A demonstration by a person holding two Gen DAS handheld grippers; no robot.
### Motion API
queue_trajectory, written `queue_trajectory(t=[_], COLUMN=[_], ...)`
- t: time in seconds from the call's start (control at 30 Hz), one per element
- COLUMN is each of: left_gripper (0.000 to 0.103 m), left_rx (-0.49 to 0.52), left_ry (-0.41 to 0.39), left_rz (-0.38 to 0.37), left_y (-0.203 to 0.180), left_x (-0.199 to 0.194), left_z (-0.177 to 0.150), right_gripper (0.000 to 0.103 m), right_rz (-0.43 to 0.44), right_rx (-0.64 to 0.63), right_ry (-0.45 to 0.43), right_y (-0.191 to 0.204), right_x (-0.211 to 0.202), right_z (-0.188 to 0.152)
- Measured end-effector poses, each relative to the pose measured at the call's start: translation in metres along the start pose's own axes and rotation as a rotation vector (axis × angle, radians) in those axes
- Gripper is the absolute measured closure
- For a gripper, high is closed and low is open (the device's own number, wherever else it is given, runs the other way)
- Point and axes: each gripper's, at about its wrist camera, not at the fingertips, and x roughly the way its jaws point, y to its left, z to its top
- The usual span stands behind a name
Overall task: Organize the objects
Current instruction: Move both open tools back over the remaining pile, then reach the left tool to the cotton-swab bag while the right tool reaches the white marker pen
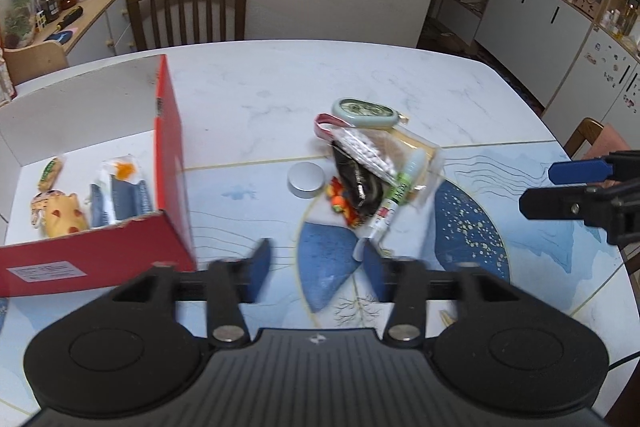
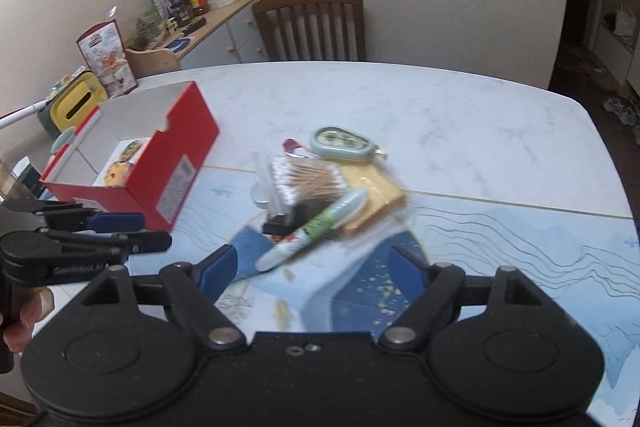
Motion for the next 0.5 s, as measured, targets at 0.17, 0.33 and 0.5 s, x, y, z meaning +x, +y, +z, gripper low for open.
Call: queue_trajectory(t=[0.17, 0.33, 0.5], left_gripper=[0.037, 0.031, 0.024], left_rx=[0.05, 0.059, 0.033], left_ry=[0.007, 0.013, 0.002], left_rz=[0.009, -0.006, -0.012], left_y=[-0.015, -0.022, -0.022], left_x=[0.013, 0.029, 0.04], left_z=[-0.007, -0.014, -0.012], right_gripper=[0.021, 0.021, 0.021], right_rz=[-0.025, -0.039, -0.047], right_rx=[0.015, 0.046, 0.064], right_ry=[0.004, 0.019, 0.026], right_y=[-0.017, -0.033, -0.038], right_x=[0.006, 0.016, 0.029], right_z=[-0.002, 0.001, 0.001])
